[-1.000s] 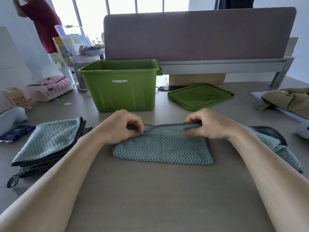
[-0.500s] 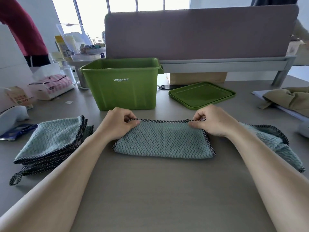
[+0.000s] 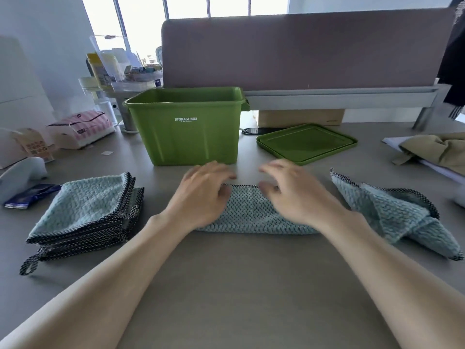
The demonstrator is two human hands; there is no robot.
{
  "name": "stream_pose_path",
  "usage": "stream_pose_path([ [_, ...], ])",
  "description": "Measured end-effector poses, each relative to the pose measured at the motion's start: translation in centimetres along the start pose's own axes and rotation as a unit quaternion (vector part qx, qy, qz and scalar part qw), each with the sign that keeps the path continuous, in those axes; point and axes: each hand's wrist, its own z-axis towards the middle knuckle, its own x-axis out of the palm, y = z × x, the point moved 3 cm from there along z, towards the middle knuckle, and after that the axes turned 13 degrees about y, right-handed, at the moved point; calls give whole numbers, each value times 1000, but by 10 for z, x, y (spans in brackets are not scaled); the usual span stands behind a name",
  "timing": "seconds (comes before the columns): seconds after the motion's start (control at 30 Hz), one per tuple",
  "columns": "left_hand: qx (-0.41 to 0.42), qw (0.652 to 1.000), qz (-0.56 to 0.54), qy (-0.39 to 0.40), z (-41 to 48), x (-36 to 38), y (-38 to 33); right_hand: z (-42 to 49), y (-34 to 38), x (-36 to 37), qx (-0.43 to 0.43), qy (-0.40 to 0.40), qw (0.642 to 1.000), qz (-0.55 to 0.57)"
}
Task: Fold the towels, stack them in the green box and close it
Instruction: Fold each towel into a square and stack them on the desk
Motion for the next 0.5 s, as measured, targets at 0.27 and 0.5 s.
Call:
stream_pose_path([
  [0.27, -114, 964, 72, 230, -5, 30, 12, -5, -5, 45, 53, 163, 982, -74],
  [0.5, -189, 953, 73, 224, -14, 21, 33, -8, -14, 42, 59, 170, 980, -85],
])
